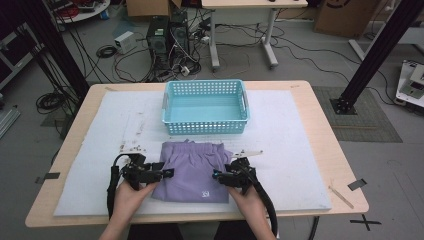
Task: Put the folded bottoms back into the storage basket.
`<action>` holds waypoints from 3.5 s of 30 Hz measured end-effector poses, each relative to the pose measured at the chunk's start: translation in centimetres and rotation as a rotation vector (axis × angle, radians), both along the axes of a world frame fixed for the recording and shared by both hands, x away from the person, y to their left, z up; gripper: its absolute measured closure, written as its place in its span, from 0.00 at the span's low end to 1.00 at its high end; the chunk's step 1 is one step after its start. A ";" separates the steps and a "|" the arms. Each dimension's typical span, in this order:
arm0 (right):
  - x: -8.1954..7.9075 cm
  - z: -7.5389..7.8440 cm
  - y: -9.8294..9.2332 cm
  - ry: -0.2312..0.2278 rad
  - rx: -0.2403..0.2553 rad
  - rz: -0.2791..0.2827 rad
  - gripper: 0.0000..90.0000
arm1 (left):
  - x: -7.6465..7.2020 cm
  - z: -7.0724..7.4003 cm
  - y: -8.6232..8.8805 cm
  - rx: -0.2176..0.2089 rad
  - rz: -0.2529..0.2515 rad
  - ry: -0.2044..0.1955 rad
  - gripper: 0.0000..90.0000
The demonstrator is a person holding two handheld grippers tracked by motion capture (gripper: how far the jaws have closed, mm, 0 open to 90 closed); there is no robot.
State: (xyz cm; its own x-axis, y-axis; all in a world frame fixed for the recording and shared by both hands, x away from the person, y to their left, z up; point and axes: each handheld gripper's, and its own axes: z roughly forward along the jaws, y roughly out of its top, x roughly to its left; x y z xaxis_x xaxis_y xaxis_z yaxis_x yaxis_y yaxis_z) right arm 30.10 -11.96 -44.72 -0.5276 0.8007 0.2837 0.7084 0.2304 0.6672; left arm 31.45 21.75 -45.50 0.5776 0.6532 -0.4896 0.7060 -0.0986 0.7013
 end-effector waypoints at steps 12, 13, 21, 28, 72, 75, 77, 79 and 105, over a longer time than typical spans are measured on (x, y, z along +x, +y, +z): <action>0.7 -0.2 -0.1 0.024 0.054 0.012 0.61 | 0.0 0.0 -0.2 0.020 0.028 0.001 0.49; 0.6 -0.1 -0.2 0.008 0.038 -0.014 0.58 | 0.0 0.0 -0.2 0.020 0.028 0.001 0.47; 0.4 -0.1 0.7 -0.016 -0.012 -0.016 0.66 | 0.1 -0.1 -1.1 0.020 0.016 0.005 0.56; 0.7 -0.2 1.0 -0.004 -0.018 0.025 0.93 | 0.3 -0.2 -2.2 0.042 -0.016 0.024 0.80; 6.1 12.2 -2.4 -0.294 0.126 0.023 0.98 | 6.6 13.0 -4.0 -0.024 -0.066 -0.300 0.94; 8.4 13.4 -2.1 -0.303 0.115 0.010 0.98 | 8.0 13.5 -4.0 -0.008 -0.057 -0.314 0.94; 9.6 13.9 -1.8 -0.316 0.104 0.005 0.98 | 9.9 13.9 -4.0 0.006 -0.041 -0.326 0.94; 10.3 14.1 -1.6 -0.314 0.099 0.001 0.98 | 10.6 14.0 -4.0 0.014 -0.035 -0.331 0.94; 14.1 12.9 -4.0 -0.347 -0.063 -0.170 0.53 | 12.1 12.2 -0.9 0.146 0.104 -0.489 0.37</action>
State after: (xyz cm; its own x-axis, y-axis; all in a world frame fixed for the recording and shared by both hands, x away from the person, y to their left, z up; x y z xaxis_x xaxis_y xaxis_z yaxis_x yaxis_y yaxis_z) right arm 44.25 -15.92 -31.84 -0.4420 0.8950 0.0595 0.4745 0.1771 0.8622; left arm 43.57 20.83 -33.34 0.6445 0.7606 -0.0784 0.3108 -0.1670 0.9357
